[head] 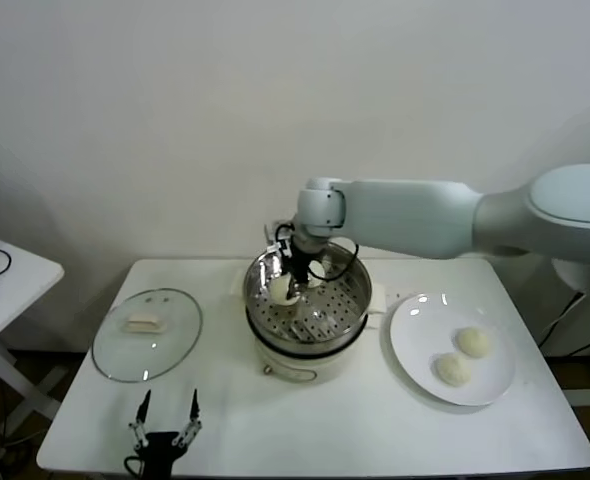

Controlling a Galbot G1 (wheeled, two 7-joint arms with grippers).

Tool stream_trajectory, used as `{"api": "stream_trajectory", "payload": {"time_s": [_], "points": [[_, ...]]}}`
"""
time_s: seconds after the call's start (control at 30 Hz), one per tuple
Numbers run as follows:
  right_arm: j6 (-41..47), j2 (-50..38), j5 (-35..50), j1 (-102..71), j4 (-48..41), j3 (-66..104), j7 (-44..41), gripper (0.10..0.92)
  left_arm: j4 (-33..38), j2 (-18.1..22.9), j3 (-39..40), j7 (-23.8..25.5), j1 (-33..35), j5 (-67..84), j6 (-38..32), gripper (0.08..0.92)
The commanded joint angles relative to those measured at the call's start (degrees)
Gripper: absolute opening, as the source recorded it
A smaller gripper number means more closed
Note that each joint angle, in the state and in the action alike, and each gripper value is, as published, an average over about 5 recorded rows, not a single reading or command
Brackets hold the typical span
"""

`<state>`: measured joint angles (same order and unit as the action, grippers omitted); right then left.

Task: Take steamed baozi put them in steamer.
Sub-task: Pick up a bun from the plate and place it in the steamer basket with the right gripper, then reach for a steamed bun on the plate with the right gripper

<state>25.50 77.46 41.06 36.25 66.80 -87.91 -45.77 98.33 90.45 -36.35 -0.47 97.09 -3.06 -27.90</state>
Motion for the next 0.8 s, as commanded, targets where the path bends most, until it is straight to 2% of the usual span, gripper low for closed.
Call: {"api": "stream_trajectory", "payload": {"time_s": [0.03, 0.13, 0.23, 0.4, 0.6, 0.8], "points": [[-0.3, 3.4, -3.2, -4.5, -5.2, 1.5, 0.5, 0.596, -0.1, 0.0, 0.0, 0.0, -0.1, 0.1, 0.0, 0.823], [-0.9, 3.3, -3.9, -4.1, -5.5, 1.8, 0.5, 0.619, 0.0, 0.0, 0.1, 0.0, -0.1, 0.1, 0.0, 0.823], [-1.3, 2.3, -2.9, -2.9, -4.4, 1.9, 0.1, 0.685, 0.0, -0.1, 0.1, 0.0, 0.0, 0.0, -0.1, 0.823], [-2.4, -2.4, 4.3, 3.7, 1.3, -0.2, -2.6, 0.803, 0.1, -0.1, 0.2, 0.0, 0.1, -0.1, -0.2, 0.823], [-8.2, -14.5, 8.0, 16.7, 8.9, -10.8, -11.4, 0.822, 0.4, -0.2, 0.4, 0.0, 0.5, -0.4, -0.2, 0.823], [-14.4, -25.5, 4.8, 27.3, 16.0, -24.0, -16.8, 0.823, 0.8, -0.3, 0.6, 0.1, 0.8, -0.6, -0.3, 0.823]]}}
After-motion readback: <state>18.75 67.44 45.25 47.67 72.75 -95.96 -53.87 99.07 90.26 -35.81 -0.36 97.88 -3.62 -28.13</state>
